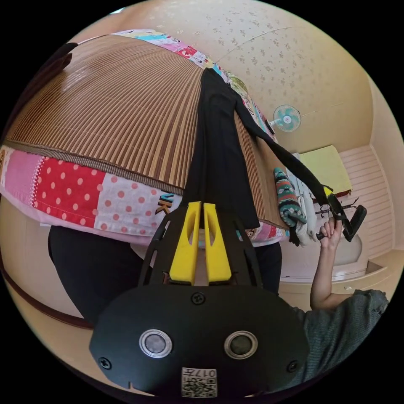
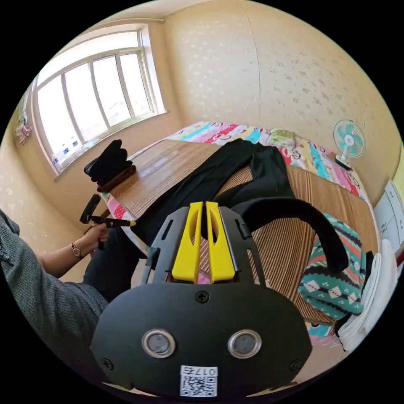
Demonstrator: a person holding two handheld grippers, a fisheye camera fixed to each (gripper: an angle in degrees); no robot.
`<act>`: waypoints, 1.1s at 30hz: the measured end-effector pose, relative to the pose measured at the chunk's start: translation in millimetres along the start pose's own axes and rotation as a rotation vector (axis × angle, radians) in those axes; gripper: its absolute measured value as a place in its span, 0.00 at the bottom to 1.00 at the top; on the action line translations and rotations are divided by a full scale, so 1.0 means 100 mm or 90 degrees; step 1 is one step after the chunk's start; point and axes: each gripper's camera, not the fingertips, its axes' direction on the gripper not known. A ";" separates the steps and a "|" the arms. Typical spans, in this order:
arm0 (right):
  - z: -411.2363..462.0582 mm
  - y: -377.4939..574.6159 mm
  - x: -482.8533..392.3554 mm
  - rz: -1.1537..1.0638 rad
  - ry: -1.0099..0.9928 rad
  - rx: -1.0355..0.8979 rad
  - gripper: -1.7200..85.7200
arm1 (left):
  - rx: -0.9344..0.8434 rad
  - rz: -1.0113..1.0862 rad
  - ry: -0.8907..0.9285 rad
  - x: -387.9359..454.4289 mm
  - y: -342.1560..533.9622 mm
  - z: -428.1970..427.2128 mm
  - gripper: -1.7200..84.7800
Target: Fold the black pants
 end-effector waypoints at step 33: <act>0.06 0.11 0.14 0.024 -0.239 -0.123 0.05 | -0.145 0.027 0.099 -0.42 -0.48 -0.91 0.05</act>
